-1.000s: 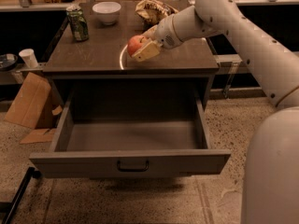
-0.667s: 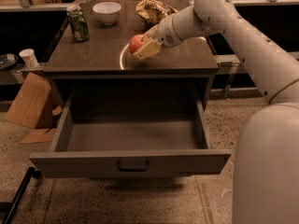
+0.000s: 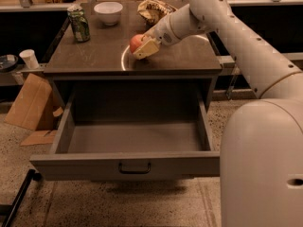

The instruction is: Pick apple from top drawer and place on counter

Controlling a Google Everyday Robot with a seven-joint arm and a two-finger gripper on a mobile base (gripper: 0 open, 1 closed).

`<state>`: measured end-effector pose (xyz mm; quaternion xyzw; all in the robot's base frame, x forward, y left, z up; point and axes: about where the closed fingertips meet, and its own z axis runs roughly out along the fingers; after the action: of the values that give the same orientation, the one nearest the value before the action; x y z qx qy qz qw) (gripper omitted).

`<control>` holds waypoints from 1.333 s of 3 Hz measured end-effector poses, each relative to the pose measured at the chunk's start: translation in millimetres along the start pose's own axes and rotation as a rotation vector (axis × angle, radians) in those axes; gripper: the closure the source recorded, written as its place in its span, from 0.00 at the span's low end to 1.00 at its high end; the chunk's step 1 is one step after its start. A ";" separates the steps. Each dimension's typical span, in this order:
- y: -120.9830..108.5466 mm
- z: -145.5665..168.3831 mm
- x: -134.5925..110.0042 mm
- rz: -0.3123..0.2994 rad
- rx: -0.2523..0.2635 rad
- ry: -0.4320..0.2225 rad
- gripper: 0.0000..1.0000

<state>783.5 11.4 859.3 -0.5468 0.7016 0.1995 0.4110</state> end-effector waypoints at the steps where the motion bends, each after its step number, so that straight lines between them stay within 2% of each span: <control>1: -5.3 6.7 2.6 0.010 0.004 0.013 0.52; 3: -11.9 19.6 2.2 0.008 -0.010 0.034 0.06; 4: -14.0 19.2 2.7 0.005 -0.016 0.033 0.00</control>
Offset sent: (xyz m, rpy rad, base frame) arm 0.0231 0.0035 -0.0040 -0.0317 0.0163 -0.0176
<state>803.3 19.3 848.3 -0.5513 0.7082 0.1970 0.3945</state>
